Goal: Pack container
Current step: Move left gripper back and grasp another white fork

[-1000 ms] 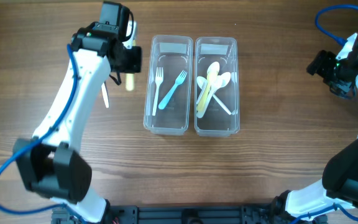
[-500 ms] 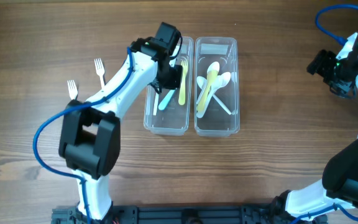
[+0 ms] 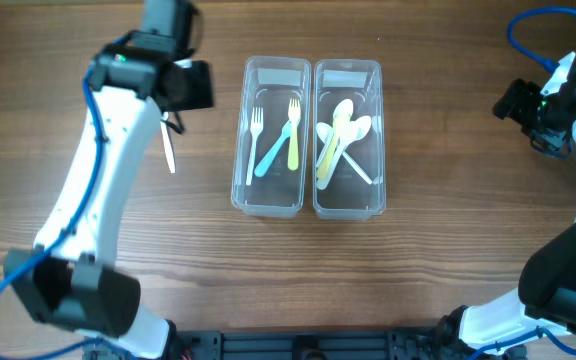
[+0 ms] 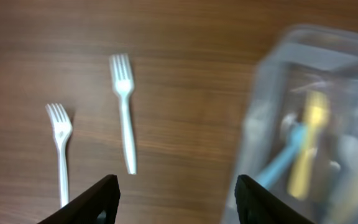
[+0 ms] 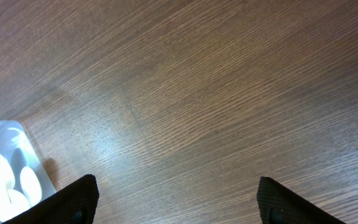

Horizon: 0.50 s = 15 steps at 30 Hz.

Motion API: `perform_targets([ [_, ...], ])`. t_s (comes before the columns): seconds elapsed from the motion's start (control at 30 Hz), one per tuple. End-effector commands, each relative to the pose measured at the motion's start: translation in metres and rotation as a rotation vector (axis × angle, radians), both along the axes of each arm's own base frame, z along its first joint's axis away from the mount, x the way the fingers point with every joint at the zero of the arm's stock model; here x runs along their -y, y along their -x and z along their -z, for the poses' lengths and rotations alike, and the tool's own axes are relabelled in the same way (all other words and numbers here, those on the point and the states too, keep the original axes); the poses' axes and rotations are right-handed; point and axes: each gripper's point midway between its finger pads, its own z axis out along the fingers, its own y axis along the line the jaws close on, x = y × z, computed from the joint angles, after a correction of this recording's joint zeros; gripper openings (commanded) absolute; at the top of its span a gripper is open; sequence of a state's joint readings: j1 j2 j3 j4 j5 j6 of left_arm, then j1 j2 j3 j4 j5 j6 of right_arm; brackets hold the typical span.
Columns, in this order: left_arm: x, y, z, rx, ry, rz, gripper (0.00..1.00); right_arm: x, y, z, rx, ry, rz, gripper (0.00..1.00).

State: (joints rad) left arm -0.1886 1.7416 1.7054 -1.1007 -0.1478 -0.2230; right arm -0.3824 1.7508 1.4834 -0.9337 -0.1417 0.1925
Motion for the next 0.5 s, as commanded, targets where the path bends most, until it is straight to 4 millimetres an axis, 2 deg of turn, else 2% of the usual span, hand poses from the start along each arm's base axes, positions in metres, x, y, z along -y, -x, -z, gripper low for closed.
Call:
perform_targets([
  [0.0, -0.043, -0.001, 0.087, -0.202, 0.024, -0.109, 0.62, -0.002, -0.002, 0.004, -0.001, -0.007, -0.012, 0.82],
  [0.1, -0.069, -0.004, 0.128, -0.284, 0.033, -0.167, 0.64, -0.002, -0.003, 0.003, 0.004, -0.005, -0.013, 0.87],
  [0.17, -0.071, -0.008, 0.157, -0.331, 0.088, -0.125, 0.65, -0.001, -0.004, 0.003, 0.008, -0.003, -0.013, 0.99],
  [0.2, -0.072, -0.009, 0.167, -0.344, 0.093, -0.123, 0.66, -0.001, -0.004, 0.003, 0.008, -0.003, -0.013, 1.00],
  [0.3, -0.073, -0.013, 0.183, -0.359, 0.078, -0.082, 0.67, -0.001, -0.004, 0.003, 0.008, -0.003, -0.013, 1.00],
  [0.47, -0.074, -0.030, 0.190, -0.303, 0.066, -0.048, 0.67, -0.001, -0.004, 0.003, 0.008, -0.003, -0.013, 0.99],
])
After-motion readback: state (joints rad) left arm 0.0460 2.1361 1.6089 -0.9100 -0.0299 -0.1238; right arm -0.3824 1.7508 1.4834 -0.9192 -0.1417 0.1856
